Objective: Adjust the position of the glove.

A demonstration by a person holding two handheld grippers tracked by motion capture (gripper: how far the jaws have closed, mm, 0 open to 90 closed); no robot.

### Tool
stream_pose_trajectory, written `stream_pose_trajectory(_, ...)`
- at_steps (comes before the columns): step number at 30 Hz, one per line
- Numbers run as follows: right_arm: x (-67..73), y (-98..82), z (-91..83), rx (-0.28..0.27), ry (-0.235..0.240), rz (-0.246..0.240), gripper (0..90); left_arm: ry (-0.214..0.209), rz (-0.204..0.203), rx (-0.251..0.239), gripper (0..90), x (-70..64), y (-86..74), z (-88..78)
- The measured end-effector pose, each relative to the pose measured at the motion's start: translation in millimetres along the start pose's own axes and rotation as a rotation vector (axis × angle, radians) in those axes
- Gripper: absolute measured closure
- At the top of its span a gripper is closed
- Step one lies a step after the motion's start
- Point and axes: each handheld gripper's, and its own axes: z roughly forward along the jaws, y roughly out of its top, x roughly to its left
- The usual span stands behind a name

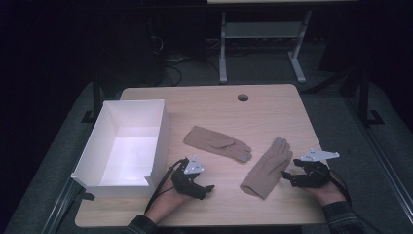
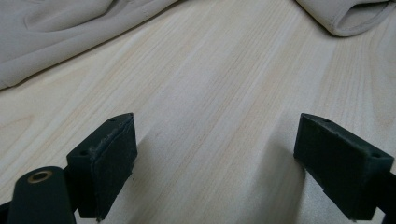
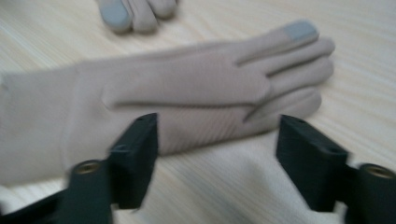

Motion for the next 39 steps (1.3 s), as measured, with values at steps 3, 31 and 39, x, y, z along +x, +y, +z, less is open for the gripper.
stream_pose_trajectory(3, 2.5, 5.1, -6.7, -0.025, 0.026, 0.004, 53.6, 0.002, 0.003, 0.007, 12.5, 0.4, 0.0, -0.5)
stream_pose_trajectory(31, -18.7, 52.2, 42.1, 0.017, -0.018, 0.025, 89.8, 0.021, -0.012, 0.012, 12.5, 2.3, 1.1, -0.4)
stream_pose_trajectory(39, -25.1, 59.5, 61.4, 0.069, -0.054, 0.017, 89.9, 0.021, -0.011, 0.012, 12.5, 2.3, 1.1, -0.4)
